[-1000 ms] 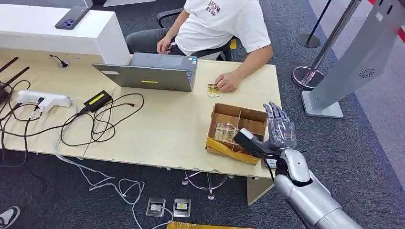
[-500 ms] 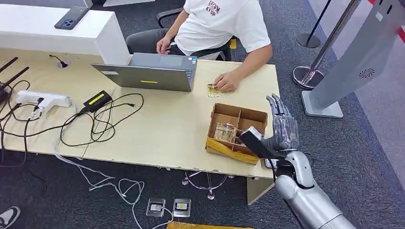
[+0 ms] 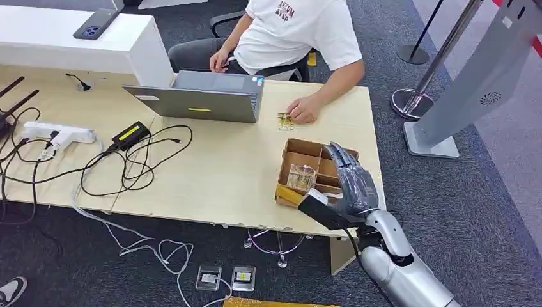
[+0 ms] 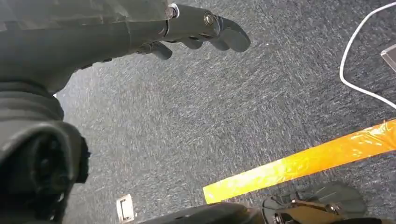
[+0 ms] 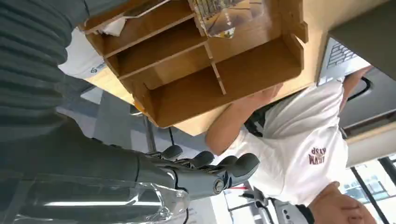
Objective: Pass the card to the sensor for recognition and then transmit it.
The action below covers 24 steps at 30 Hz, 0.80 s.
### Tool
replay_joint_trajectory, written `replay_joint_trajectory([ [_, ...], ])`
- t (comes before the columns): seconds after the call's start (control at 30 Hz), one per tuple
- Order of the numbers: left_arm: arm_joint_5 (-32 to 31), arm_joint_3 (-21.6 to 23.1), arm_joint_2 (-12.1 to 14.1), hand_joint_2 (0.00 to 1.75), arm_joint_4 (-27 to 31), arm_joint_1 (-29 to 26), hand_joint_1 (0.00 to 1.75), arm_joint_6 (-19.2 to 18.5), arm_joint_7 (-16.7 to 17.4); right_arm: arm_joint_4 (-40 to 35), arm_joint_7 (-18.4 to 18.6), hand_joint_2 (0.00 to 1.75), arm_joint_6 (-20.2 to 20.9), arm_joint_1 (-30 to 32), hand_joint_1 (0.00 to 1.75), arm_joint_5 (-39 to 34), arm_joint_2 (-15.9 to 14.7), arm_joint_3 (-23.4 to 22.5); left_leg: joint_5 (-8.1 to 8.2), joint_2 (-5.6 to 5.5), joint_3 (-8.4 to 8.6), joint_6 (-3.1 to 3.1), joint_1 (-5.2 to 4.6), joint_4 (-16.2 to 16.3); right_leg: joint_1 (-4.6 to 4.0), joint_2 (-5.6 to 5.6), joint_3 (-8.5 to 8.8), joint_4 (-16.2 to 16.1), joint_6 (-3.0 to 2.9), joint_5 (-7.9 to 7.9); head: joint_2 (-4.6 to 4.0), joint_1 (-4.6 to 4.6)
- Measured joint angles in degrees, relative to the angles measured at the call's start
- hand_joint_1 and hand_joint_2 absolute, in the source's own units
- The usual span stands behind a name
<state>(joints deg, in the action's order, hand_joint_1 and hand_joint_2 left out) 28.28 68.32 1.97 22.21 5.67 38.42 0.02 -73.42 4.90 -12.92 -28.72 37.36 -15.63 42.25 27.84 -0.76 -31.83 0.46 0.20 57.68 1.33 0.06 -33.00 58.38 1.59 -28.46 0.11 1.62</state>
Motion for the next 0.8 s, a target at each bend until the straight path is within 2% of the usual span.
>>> replay_joint_trajectory([
  [0.17,1.0,0.0,0.0,0.0,0.0,0.0,0.0,0.0,0.1,0.8,6.8,1.75,1.8,-0.1,0.0,8.6,0.0,1.7,0.0,0.0,-0.02,0.0,0.0,0.0,0.0,-0.03,0.0,0.0,0.0,0.0,0.0,0.02],
  [0.33,1.0,0.0,0.0,0.0,0.0,0.0,0.0,0.0,0.1,3.4,10.5,1.75,2.1,-0.5,0.0,11.7,0.0,2.9,0.0,-0.01,-0.02,0.0,0.0,0.0,0.0,-0.03,0.0,0.0,0.0,0.0,0.0,0.02],
  [0.8,0.3,0.0,0.1,0.0,0.3,0.0,0.0,0.0,0.6,9.4,10.7,1.75,2.3,-1.1,0.0,12.3,0.0,3.6,0.0,0.0,-0.03,0.0,0.0,0.0,0.0,-0.02,-0.02,0.0,0.0,0.0,0.0,0.0],
])
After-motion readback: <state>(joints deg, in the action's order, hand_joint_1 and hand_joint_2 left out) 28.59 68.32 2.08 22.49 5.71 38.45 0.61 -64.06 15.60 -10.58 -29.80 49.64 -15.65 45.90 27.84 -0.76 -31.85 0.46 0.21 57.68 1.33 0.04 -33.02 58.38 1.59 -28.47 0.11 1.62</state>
